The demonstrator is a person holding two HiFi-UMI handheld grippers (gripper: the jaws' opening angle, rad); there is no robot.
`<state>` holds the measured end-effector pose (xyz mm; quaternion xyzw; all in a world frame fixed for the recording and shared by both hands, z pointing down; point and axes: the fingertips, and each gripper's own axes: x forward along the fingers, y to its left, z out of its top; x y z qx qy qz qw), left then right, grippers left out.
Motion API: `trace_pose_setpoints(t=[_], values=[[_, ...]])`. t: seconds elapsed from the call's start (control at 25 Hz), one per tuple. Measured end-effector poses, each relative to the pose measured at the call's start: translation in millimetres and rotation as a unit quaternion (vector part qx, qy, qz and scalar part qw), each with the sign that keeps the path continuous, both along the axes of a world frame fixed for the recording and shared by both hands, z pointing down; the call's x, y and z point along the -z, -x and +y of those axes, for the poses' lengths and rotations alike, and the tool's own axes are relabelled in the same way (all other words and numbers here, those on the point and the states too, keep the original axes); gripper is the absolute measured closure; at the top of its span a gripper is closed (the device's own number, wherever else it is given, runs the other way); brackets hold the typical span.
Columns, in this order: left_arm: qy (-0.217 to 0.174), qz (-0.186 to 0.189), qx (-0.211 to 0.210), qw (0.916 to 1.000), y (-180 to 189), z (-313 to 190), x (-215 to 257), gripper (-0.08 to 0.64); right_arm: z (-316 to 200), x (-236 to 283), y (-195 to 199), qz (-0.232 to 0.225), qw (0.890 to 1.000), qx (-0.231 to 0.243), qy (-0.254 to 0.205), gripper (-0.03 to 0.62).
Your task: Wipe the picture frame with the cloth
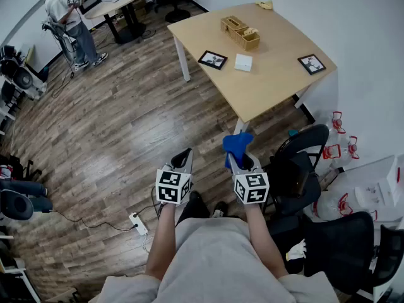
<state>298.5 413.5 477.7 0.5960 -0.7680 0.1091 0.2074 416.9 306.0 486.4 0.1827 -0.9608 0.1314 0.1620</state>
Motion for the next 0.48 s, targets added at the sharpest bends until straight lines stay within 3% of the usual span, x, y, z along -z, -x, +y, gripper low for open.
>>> trace_pose_setpoints(t=[0.36, 0.48], values=[[0.007, 0.008, 0.001, 0.9999, -6, 8, 2, 0.508, 8, 6, -4, -0.003, 1.0, -0.001, -0.003, 0.486], [0.023, 0.03, 0.015, 0.9992, -5, 13, 0, 0.508, 8, 8, -7, -0.006, 1.0, -0.004, -0.005, 0.486]])
